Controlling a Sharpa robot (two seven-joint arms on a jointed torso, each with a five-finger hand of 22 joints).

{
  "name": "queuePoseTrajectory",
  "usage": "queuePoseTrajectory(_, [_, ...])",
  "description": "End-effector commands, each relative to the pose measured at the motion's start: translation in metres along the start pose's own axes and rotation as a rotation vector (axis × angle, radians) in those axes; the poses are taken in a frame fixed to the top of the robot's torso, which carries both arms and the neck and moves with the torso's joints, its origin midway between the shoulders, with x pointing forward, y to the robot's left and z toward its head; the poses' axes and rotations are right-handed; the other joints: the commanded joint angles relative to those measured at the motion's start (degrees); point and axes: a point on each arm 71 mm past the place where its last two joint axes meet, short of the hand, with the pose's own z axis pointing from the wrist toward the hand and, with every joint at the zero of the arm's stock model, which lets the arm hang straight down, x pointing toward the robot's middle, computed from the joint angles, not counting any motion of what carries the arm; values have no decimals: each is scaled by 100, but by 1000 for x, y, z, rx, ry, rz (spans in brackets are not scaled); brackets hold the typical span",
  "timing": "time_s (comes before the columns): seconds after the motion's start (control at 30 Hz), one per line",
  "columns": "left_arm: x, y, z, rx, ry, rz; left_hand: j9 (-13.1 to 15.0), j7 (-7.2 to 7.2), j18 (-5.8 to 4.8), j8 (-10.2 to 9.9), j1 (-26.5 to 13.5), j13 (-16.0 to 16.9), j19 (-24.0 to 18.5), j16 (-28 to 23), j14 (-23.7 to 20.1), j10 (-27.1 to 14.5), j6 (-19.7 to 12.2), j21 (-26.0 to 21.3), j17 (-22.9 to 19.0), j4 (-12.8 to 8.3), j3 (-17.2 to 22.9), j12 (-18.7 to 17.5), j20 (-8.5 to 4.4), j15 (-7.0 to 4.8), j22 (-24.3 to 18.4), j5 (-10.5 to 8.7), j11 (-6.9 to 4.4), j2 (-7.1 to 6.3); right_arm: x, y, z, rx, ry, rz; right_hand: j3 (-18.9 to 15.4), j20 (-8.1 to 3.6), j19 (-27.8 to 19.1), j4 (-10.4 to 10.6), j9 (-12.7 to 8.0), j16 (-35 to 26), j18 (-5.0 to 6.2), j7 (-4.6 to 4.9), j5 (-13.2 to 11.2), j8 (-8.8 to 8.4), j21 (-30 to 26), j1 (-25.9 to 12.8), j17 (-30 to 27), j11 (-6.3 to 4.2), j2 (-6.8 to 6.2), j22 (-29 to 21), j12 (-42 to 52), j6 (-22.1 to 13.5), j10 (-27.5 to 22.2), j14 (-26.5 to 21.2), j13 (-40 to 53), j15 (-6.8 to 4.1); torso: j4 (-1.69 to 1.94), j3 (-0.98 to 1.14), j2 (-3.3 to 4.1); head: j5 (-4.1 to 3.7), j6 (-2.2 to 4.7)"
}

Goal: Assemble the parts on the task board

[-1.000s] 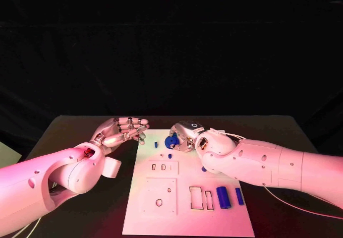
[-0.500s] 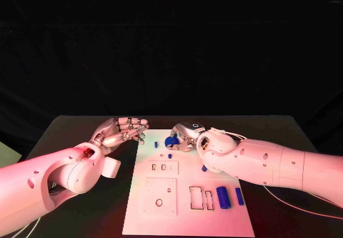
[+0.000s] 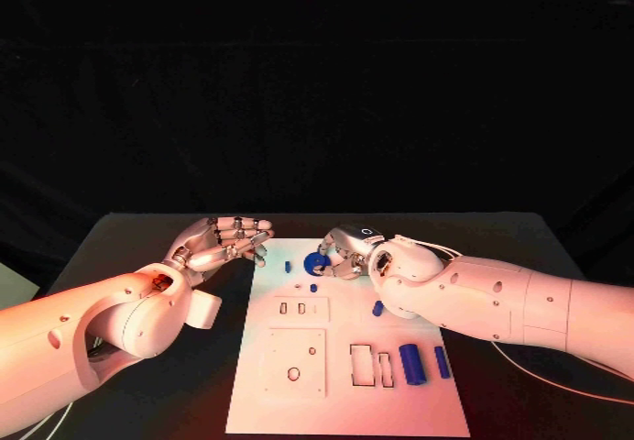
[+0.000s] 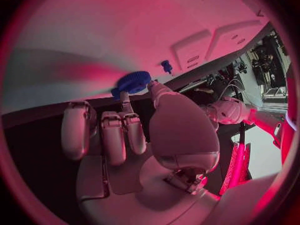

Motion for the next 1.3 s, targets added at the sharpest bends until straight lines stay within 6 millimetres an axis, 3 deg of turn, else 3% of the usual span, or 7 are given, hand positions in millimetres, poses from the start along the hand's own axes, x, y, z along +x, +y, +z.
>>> queuePoseTrajectory(0.03, [2, -1, 0, 6, 16, -6, 3, 76, 74, 5, -12, -6, -30, 22, -36, -23, -26, 39, -10, -6, 36, 15, 11, 4, 9, -16, 1, -40, -1, -2, -6, -17, -29, 11, 69, -17, 42, -24, 5, 19, -86, 13, 15, 26, 31, 38, 1508, -40, 72, 153, 22, 32, 600, 598, 1506, -6, 2, 2, -2, -2, 11])
queuePoseTrajectory(0.33, [-2, -1, 0, 6, 8, -2, 3, 76, 74, 5, -12, -6, -30, 22, -36, -23, -26, 39, -10, -6, 36, 15, 11, 4, 9, -16, 1, -40, -34, -21, -40, -70, -146, 142, 234, -25, 8, -85, 4, 19, -69, 31, 9, -44, -57, 329, 1508, -30, -53, 93, 22, -4, 600, 598, 1506, -4, -35, 4, -29, -3, 53])
queuePoseTrajectory(0.4, [-3, -1, 0, 5, 6, -1, 3, 76, 74, 5, -12, -6, -30, 22, -36, -23, -26, 39, -10, -6, 36, 15, 11, 4, 9, -16, 1, -40, -43, -30, -49, -65, -150, 173, 260, -18, -3, -118, 8, 19, -66, 39, 7, -63, -79, 453, 1508, -21, -147, 82, 22, -3, 600, 598, 1506, 3, -48, 13, -38, -12, 57])
queuePoseTrajectory(0.67, [-3, -1, 0, 7, 5, -1, 3, 79, 74, 2, -11, -7, -41, 25, -41, -29, -31, 51, -13, -11, 46, 12, 14, 8, 16, -15, 5, -44, -68, -84, -84, 0, -101, 261, 349, -15, -2, -271, 23, 19, -69, 48, 9, -95, -78, 923, 1508, -12, -314, 110, 22, 45, 600, 598, 1506, 2, -109, 38, -83, -54, 59])
queuePoseTrajectory(1.0, [-1, 0, 1, 9, 13, -4, 3, 78, 74, 2, -11, -6, -44, 27, -42, -29, -31, 55, -14, -13, 49, 13, 15, 8, 19, -15, 5, -47, -67, -140, -110, 87, -50, 266, 359, -17, 10, -387, 23, 19, -77, 58, 8, -131, -54, 1247, 1508, -5, -434, 150, 22, 64, 600, 598, 1506, 1, -139, 85, -101, -98, 7])
queuePoseTrajectory(1.17, [-1, 0, 1, 8, 15, -5, 3, 78, 74, 2, -11, -6, -44, 27, -42, -29, -31, 55, -14, -13, 49, 13, 15, 8, 19, -15, 5, -47, -57, -155, -115, 126, -37, 257, 364, -17, 7, -396, 22, 19, -75, 60, 10, -139, -63, 1281, 1508, -4, -434, 144, 22, 61, 600, 598, 1506, 3, -131, 88, -93, -98, 14])
queuePoseTrajectory(1.3, [-1, 1, 2, 7, 15, -5, 3, 78, 74, 2, -11, -6, -44, 27, -42, -29, -31, 55, -14, -13, 49, 13, 15, 8, 19, -15, 5, -47, -50, -161, -116, 149, -27, 255, 358, -14, 6, -392, 16, 19, -75, 66, 7, -156, -65, 1291, 1508, -2, -440, 144, 22, 38, 600, 598, 1506, 8, -130, 79, -95, -93, -3])
